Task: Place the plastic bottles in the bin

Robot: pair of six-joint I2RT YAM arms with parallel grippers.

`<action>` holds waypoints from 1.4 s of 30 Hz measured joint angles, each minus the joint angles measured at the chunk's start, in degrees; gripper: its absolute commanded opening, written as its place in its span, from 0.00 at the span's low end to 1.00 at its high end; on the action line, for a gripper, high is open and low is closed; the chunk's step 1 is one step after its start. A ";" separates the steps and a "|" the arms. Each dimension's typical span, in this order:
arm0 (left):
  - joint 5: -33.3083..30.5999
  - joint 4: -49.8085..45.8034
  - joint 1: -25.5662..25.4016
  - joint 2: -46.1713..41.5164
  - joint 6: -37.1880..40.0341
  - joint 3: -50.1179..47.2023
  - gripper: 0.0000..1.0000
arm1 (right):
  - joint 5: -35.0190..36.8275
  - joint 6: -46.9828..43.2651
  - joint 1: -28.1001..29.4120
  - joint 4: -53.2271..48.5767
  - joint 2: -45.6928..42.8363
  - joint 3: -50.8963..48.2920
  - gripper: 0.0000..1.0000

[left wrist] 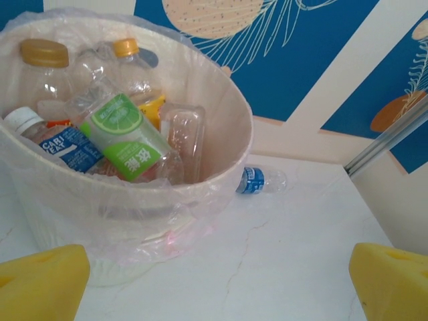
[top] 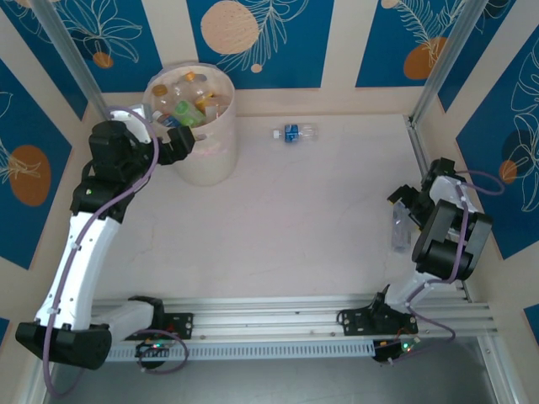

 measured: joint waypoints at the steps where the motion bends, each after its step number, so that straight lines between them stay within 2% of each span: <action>1: 0.02 0.24 -0.02 -0.02 0.00 0.00 1.00 | -0.20 -0.17 0.28 0.07 0.52 0.09 0.99; 8: 0.02 0.94 -0.26 0.09 -0.02 0.00 1.00 | 0.09 -0.96 2.84 -0.74 3.91 0.90 1.00; 11: 0.20 1.75 -0.33 0.61 -0.26 0.00 1.00 | 1.01 -1.14 4.09 -0.76 6.29 1.33 0.97; 14: 0.24 1.86 -0.61 1.27 -0.39 0.00 1.00 | 2.89 -1.57 5.27 -1.57 7.85 2.08 0.90; 21: 0.15 1.86 -0.76 1.70 -0.37 0.02 1.00 | 6.64 -2.45 7.78 -3.39 9.49 3.76 0.68; 28: 0.17 1.86 -0.92 2.86 -0.42 0.13 1.00 | 6.05 -3.41 14.49 -1.79 9.25 4.28 0.52; 34: 0.17 1.44 -1.62 4.59 -0.44 1.51 1.00 | 5.25 -4.33 19.65 -1.33 4.42 4.31 0.46; 42: -0.17 0.33 -6.21 8.50 -0.87 6.58 1.00 | 2.64 -5.97 26.53 2.80 -11.10 3.82 0.46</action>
